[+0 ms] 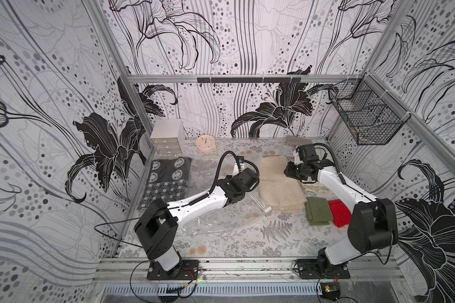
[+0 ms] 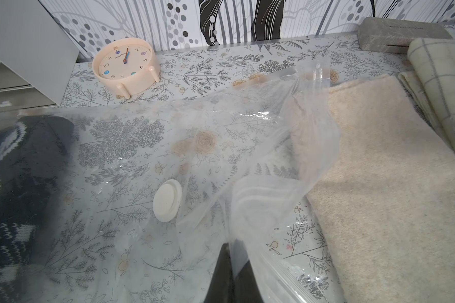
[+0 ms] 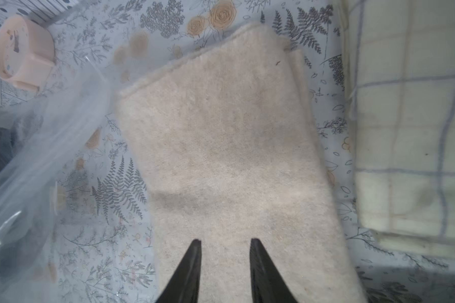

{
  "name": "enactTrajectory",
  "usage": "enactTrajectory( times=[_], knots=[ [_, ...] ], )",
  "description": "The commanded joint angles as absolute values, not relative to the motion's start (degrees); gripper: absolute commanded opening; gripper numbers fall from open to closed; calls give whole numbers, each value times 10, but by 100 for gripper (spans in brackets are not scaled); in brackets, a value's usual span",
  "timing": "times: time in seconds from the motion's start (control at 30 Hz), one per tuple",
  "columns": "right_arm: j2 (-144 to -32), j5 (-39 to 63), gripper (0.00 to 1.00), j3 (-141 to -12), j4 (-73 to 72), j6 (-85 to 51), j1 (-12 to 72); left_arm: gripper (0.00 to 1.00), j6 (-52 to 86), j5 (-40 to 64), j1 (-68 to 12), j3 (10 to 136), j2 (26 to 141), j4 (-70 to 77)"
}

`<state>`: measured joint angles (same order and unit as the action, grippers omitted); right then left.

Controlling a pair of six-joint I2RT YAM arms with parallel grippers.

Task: Take the scarf out of the vacuum bag
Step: Take out the scarf from the vacuum bag.

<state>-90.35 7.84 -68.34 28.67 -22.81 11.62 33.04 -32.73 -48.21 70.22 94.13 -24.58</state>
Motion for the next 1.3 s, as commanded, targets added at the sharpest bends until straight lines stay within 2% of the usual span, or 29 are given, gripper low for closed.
enactTrajectory(
  times=[0.0,0.1,0.3,0.73,1.27],
  knots=[
    [-943,181,27,-697,267,-212,121,0,339,-326,-484,719,943,-225],
    [-995,230,11,-715,240,-224,133,0,341,-332,-484,718,940,-228],
    [-1084,231,0,-738,206,-243,133,0,347,-341,-484,710,925,-233],
    [-1134,75,0,-743,260,-271,105,0,337,-374,-478,706,883,-253],
    [-1160,47,0,-763,278,-283,95,0,332,-431,-474,694,812,-305]
  ],
)
